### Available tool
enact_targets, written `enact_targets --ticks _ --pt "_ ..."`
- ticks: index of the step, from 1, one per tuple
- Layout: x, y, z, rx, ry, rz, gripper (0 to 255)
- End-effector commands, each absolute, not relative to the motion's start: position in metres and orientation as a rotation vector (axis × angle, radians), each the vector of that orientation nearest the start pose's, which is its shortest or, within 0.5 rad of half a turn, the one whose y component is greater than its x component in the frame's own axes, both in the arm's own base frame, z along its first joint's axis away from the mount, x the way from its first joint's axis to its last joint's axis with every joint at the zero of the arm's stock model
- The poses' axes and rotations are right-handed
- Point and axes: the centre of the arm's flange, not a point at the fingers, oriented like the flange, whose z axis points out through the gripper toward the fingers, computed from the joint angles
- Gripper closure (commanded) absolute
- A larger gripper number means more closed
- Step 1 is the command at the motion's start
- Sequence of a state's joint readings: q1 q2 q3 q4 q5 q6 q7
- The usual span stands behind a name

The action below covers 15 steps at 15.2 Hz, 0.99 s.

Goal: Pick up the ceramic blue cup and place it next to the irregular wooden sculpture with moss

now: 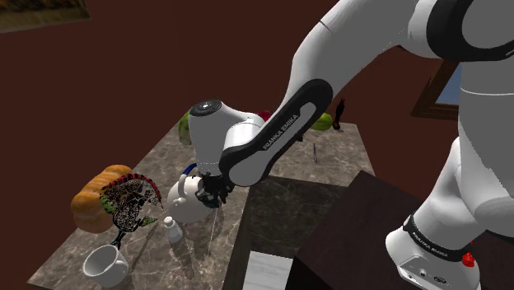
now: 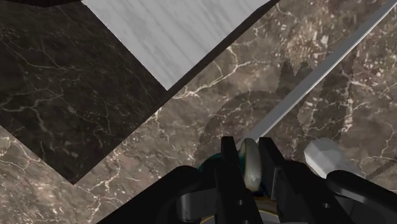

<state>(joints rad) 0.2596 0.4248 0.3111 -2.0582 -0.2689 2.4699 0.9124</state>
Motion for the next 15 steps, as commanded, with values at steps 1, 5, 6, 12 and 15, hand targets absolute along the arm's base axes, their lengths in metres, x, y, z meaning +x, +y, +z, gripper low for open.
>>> enact_targets --ticks 1,5,6,12,15 --pt "0.5 0.318 0.249 -3.15 0.25 -0.066 255" --pt "0.5 0.318 0.27 -3.15 0.25 -0.066 255" --pt "0.5 0.318 0.275 -3.15 0.25 -0.066 255" --pt "0.515 0.268 0.282 -3.15 0.25 -0.066 255" --pt "0.526 0.229 0.282 -3.15 0.25 -0.066 255"
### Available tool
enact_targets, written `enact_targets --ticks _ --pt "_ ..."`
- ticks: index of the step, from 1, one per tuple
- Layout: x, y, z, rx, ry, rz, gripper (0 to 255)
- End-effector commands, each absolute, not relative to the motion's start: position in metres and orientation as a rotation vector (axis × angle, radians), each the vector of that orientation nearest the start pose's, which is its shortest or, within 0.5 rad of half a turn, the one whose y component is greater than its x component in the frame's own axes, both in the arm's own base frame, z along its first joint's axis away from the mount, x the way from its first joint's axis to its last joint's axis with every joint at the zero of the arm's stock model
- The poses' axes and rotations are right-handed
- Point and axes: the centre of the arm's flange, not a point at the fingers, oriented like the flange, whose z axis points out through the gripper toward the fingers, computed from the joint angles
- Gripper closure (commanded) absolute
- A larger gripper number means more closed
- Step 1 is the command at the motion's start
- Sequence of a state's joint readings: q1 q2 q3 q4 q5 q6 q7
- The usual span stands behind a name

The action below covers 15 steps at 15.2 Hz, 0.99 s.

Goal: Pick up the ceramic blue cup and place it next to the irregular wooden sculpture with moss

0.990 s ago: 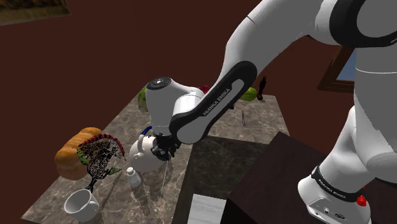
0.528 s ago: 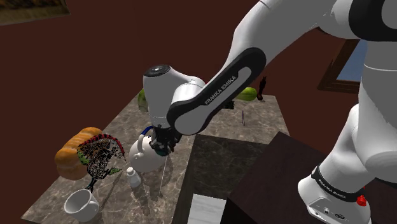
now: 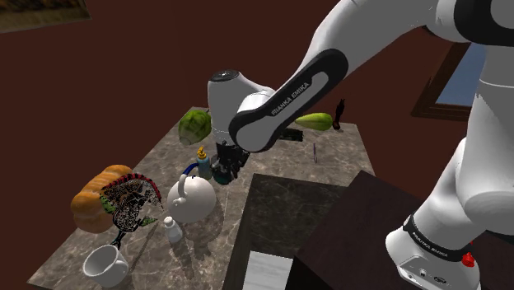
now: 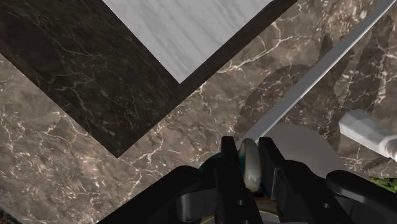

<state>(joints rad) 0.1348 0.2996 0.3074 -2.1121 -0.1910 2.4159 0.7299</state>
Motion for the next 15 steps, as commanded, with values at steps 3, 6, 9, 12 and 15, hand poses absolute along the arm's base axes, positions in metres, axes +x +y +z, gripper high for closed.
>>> enact_targets --ticks 3,6,9,12,15 --pt "0.536 0.191 0.282 -3.15 0.25 -0.066 255" --pt "0.547 0.153 0.282 -3.15 0.25 -0.066 255" --pt "0.558 0.115 0.282 -3.15 0.25 -0.066 255" --pt "0.569 0.077 0.282 -3.15 0.25 -0.066 255" --pt "0.58 0.039 0.283 -3.15 0.25 -0.066 255"
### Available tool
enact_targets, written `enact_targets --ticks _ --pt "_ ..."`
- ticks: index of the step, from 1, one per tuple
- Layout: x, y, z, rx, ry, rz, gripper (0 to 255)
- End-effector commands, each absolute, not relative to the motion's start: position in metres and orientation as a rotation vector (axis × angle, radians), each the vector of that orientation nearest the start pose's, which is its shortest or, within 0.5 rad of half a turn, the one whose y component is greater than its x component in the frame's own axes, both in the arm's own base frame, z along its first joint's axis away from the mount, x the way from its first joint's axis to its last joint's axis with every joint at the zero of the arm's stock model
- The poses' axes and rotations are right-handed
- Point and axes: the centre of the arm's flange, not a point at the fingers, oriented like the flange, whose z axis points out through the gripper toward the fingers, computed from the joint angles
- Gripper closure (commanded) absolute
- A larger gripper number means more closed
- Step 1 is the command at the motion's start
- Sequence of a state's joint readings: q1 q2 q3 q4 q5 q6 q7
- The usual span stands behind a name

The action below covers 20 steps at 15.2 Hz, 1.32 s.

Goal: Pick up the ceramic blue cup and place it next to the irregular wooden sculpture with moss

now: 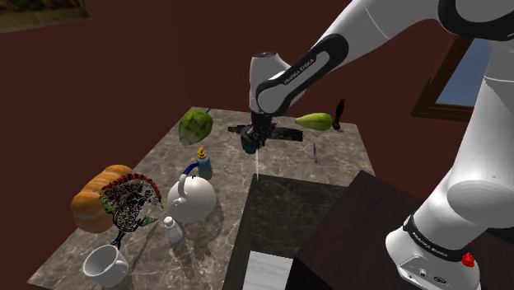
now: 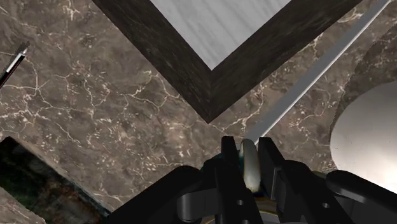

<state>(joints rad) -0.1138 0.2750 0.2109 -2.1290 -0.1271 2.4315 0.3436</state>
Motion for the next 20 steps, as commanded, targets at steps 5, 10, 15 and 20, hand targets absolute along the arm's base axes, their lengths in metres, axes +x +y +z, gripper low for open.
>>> enact_targets --ticks 5,10,15,20 --pt "0.597 -0.025 0.283 -3.15 0.25 -0.066 255" --pt "0.615 -0.088 0.283 -3.15 0.25 -0.066 255" --pt "0.633 -0.152 0.283 -3.15 0.25 -0.066 255" --pt "0.644 -0.188 0.273 -3.15 0.25 -0.066 255"
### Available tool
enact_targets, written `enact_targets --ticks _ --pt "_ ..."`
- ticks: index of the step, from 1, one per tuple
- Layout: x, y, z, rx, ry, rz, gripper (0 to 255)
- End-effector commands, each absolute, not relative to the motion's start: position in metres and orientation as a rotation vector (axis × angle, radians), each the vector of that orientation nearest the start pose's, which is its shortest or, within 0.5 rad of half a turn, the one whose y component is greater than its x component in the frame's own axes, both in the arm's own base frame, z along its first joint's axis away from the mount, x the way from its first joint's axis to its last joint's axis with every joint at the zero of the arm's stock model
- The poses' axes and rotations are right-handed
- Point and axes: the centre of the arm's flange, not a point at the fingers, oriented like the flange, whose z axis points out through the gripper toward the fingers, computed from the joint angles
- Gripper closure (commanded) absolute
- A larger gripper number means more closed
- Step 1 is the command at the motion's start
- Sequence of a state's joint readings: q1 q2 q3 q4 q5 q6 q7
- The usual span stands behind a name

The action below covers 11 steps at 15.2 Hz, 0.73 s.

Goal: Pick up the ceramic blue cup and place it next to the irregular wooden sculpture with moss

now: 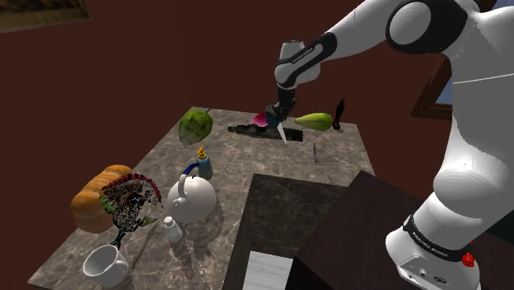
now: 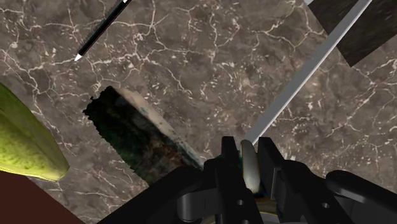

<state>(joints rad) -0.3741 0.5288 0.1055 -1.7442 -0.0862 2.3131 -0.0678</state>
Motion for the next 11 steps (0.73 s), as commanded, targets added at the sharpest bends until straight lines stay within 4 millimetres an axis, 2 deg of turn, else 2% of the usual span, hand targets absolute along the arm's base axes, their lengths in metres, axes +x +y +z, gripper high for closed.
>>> enact_targets --ticks 1,11 --pt "0.644 -0.188 0.268 -3.15 0.25 -0.065 255" --pt "0.644 -0.188 0.215 -3.15 0.25 -0.066 255"
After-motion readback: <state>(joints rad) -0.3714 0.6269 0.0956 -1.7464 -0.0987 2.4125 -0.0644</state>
